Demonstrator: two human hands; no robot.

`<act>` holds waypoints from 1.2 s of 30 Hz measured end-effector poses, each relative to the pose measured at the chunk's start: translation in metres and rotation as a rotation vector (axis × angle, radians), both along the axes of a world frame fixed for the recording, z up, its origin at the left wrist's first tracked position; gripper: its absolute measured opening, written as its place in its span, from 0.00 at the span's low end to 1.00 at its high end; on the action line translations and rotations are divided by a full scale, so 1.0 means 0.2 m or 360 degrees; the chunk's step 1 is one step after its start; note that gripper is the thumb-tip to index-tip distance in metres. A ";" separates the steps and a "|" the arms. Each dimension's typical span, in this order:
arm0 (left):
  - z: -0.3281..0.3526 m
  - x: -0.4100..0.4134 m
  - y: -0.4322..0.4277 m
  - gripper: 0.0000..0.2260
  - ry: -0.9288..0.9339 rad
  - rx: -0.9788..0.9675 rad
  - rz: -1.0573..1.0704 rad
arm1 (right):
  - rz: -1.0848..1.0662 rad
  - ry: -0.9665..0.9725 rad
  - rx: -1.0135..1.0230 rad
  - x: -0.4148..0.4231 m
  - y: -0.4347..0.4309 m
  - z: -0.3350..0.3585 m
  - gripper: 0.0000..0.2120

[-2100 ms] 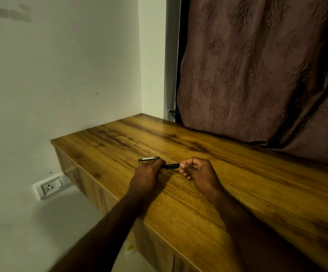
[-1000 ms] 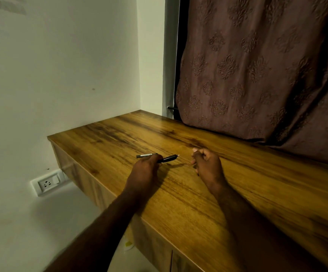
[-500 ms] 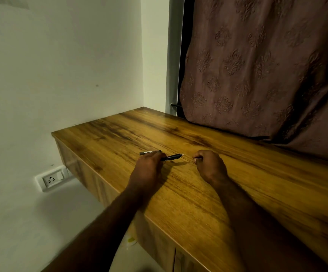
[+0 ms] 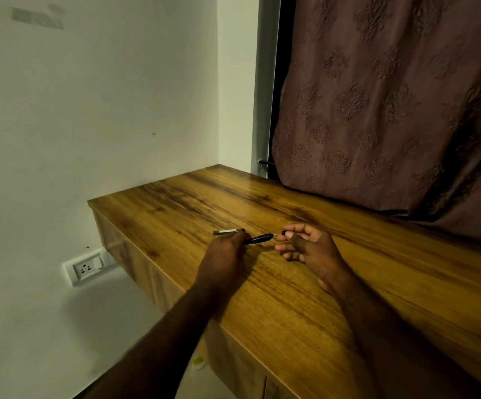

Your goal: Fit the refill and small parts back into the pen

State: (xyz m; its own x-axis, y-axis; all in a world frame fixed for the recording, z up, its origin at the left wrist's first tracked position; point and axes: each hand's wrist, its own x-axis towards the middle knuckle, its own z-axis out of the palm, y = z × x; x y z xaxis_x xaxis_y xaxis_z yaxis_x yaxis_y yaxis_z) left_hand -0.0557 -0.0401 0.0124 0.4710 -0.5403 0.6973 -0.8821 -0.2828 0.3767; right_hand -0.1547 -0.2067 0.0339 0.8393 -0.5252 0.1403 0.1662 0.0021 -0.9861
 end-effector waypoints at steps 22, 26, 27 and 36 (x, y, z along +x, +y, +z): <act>0.00 0.01 0.00 0.13 0.0040 0.0018 -0.0100 | -0.0023 0.0039 -0.0071 0.00 0.04 0.00 0.04; 0.03 -0.02 0.00 0.21 0.0041 -0.0028 -0.0099 | -0.0001 0.0056 -0.0110 0.01 0.04 0.00 0.04; 0.03 -0.02 0.01 0.21 0.0038 -0.0029 -0.0094 | 0.0005 0.0060 -0.0125 0.01 0.04 0.00 0.03; 0.04 -0.03 0.01 0.22 0.0102 -0.0010 -0.0099 | 0.0006 0.0072 -0.0199 0.01 0.05 -0.01 0.03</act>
State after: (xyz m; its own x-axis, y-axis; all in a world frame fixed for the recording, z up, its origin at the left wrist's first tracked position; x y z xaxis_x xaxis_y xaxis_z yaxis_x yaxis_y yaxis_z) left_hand -0.0620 -0.0384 0.0204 0.4807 -0.5656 0.6701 -0.8718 -0.2259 0.4347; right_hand -0.1524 -0.1973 0.0316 0.8481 -0.5030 0.1665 0.1218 -0.1207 -0.9852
